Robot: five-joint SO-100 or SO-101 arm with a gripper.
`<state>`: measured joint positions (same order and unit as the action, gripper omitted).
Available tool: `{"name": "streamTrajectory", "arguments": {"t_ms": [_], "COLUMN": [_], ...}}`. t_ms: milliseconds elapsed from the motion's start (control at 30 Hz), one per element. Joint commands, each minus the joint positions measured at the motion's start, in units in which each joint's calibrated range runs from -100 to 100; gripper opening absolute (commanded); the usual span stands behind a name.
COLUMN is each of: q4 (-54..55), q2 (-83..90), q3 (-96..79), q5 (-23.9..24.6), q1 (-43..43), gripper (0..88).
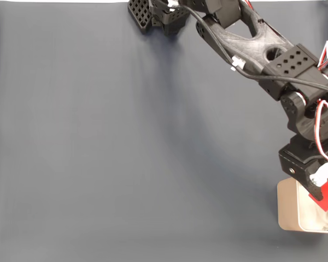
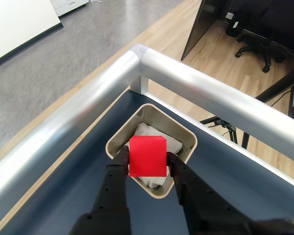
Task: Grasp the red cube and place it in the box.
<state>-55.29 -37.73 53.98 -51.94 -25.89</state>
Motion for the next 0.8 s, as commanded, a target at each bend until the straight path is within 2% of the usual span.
{"name": "streamTrajectory", "arguments": {"t_ms": [0, 767], "q4": [1.85, 3.49], "q2": [0.73, -1.43], "q3": [2.96, 4.69], "q5": [0.44, 0.15], "q1": [-0.53, 0.82], "gripper": [4.7, 4.9]}}
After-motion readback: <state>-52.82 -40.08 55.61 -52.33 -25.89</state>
